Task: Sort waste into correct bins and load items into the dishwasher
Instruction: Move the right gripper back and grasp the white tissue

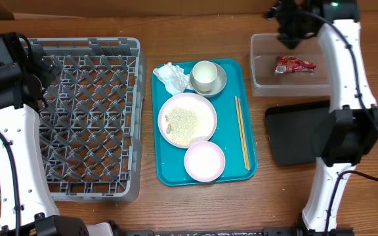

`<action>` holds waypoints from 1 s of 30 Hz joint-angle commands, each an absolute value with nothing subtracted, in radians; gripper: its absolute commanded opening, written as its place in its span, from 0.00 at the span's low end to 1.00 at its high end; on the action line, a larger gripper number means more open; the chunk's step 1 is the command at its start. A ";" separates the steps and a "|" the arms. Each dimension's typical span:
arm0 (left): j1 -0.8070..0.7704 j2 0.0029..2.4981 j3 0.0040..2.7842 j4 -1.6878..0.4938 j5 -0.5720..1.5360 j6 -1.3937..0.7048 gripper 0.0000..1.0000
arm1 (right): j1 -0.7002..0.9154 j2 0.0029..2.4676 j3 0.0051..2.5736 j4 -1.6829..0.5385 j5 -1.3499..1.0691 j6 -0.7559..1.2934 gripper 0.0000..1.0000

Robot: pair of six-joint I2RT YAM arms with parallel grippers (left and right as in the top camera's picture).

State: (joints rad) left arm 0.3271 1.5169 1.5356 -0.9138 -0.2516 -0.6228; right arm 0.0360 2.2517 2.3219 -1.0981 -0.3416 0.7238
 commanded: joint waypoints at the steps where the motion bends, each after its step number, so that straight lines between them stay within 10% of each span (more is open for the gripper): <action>1: 0.327 1.517 1.526 -0.915 -0.270 -0.632 1.00 | 0.196 2.237 2.327 -1.061 -0.443 0.457 0.78; 11: 0.327 1.517 1.526 -0.915 -0.270 -0.632 1.00 | 0.555 2.288 2.315 -0.936 0.139 0.222 0.78; 30: 0.327 1.517 1.526 -0.915 -0.270 -0.632 1.00 | 0.632 2.499 2.312 -0.834 0.111 0.148 0.71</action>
State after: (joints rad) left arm 0.3271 1.5169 1.5356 -0.9138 -0.2516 -0.6228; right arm 0.6266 2.4847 2.3112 -0.8398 0.1551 0.1600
